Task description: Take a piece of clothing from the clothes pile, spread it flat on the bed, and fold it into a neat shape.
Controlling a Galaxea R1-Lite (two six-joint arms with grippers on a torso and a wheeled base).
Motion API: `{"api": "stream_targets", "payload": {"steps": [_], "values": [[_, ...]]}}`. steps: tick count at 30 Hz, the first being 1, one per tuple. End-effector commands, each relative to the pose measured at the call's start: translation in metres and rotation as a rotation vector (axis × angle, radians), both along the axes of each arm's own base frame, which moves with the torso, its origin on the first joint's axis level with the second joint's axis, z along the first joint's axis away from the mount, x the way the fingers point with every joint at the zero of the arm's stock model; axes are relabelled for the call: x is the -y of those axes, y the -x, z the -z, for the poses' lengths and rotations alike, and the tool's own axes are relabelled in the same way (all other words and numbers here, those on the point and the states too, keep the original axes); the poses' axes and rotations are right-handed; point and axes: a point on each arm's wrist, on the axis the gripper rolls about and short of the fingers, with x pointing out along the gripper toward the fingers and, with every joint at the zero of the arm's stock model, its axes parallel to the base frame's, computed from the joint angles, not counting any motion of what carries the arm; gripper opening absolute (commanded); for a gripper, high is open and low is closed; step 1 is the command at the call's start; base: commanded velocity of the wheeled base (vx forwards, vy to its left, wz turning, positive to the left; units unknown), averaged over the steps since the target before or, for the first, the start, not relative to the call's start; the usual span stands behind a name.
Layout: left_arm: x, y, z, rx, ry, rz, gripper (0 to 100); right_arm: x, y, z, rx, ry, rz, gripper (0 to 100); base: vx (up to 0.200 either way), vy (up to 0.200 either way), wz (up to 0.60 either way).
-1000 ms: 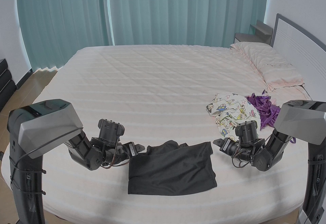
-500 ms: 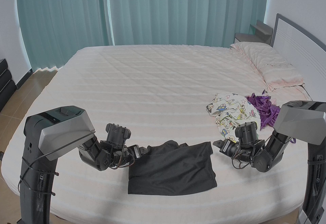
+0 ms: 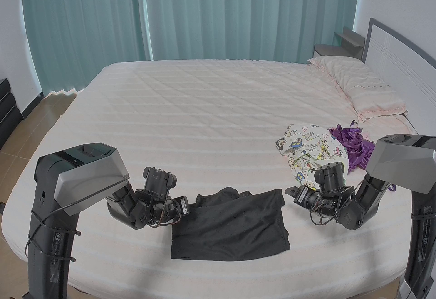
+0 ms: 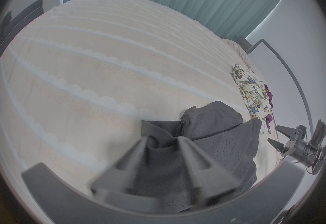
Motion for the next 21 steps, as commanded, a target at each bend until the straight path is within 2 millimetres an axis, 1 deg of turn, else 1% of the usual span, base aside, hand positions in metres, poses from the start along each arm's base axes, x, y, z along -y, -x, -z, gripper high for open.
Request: {"api": "stream_targets", "payload": {"steps": [1,4,8,11,15,17,21], "values": [[-0.001,-0.001,0.0,0.002,0.0,-0.003,0,0.0,0.0,0.001,-0.003,0.001,-0.001,100,0.0,0.0,0.0],[-0.006,-0.003,-0.001,0.004,0.002,-0.016,0,0.001,0.002,0.002,-0.01,0.005,0.0,100,0.0,0.0,0.0],[-0.012,-0.008,-0.001,0.02,-0.005,-0.05,0,0.004,0.014,0.006,-0.044,0.049,-0.051,100,0.0,0.0,0.0],[-0.016,-0.014,-0.003,0.044,-0.023,-0.101,0,0.007,0.024,0.012,-0.081,0.095,-0.114,100,0.0,0.0,0.0],[-0.017,-0.017,-0.003,0.052,-0.021,-0.121,0,0.004,0.043,0.02,-0.139,0.093,-0.251,100,0.0,0.0,0.0],[-0.017,-0.017,-0.003,0.051,-0.017,-0.124,0,0.003,0.05,0.023,-0.127,0.095,-0.307,100,0.0,0.0,0.0],[-0.017,-0.017,-0.003,0.05,-0.016,-0.126,0,-0.002,0.05,0.03,-0.064,0.089,-0.358,100,0.0,0.0,0.0]]}}
